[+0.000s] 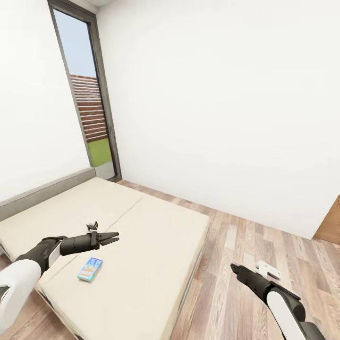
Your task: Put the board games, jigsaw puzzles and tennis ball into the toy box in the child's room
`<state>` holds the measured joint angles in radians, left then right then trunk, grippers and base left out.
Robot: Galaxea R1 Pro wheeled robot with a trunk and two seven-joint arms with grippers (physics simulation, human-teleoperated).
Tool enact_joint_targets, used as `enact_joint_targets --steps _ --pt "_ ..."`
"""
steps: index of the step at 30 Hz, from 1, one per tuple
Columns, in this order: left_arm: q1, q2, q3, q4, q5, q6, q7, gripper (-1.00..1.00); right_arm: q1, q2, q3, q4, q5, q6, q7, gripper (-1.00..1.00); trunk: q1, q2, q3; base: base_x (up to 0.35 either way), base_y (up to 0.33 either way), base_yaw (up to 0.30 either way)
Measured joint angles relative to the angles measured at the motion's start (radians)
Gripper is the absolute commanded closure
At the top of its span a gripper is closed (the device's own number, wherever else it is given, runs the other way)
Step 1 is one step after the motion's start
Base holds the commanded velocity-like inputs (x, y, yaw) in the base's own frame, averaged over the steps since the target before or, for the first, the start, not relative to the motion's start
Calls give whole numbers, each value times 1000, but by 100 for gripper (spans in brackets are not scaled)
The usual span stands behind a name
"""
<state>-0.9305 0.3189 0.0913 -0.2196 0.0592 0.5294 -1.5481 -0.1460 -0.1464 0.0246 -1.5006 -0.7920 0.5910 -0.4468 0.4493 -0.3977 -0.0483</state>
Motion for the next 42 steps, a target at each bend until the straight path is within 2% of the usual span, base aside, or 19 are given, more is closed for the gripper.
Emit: enact_joint_targets --steps 13,21,34,42 --pt "0 0 0 -1 0 0 0 -100 0 0 0 0 -1 0 0 -100 0 0 5 -2 6 -88" --pt "0 0 0 0 0 0 0 -100 0 0 -1 0 -1 0 0 -100 0 0 10 -91 55 -176" --pt "0 0 0 -1 0 0 0 -100 0 0 -1 0 -1 0 0 -100 0 0 12 -48 16 -28" --pt "0 0 0 -1 0 0 0 -100 0 0 -1 1 -1 0 0 -100 0 0 15 -77 43 -150"
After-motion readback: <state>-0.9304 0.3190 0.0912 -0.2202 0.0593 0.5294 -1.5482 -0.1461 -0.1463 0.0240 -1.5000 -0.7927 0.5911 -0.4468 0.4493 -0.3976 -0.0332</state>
